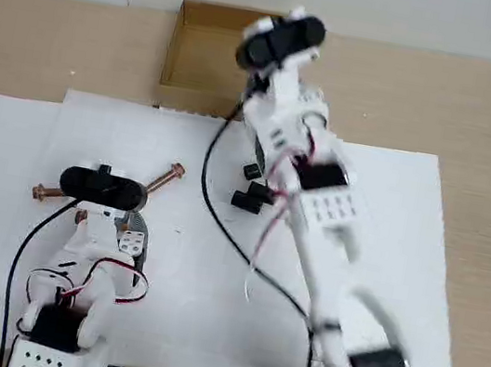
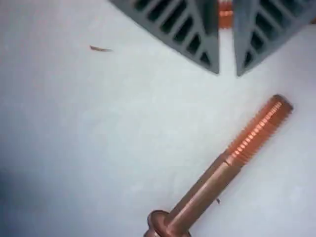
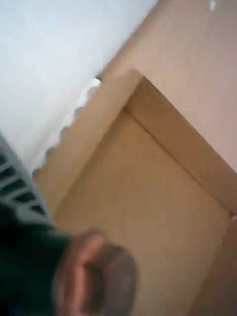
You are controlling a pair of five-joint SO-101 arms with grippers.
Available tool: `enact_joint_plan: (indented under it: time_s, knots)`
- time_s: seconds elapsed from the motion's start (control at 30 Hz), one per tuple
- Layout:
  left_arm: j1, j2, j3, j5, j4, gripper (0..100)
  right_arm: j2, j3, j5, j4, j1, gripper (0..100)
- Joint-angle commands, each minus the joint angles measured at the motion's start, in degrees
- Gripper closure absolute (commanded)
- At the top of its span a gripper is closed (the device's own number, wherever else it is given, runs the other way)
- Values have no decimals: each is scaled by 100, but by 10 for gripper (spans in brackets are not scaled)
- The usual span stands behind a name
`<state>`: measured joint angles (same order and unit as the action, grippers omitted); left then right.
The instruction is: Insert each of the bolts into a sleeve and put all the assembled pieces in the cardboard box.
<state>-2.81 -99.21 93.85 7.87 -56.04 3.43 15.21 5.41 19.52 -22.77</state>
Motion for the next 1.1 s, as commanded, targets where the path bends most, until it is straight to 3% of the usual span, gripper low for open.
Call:
enact_joint_plan:
  time_s: [0.0,0.2,0.47,0.7,0.9,1.07]
  knots:
    - [0,-53,-31,0,132,994,-954,-1530,35,-198,48,996]
    - [0,-53,-31,0,132,994,-2738,-3455,62,-198,92,995]
    - [0,-53,-31,0,123,994,-4514,-5248,624,-154,154,995]
    - [0,-53,-31,0,123,994,-4769,-5486,958,391,145,987]
    - [0,-53,-31,0,123,994,-4743,-5486,958,971,189,812]
    - [0,-53,-31,0,123,994,-4734,-5565,967,1121,189,829]
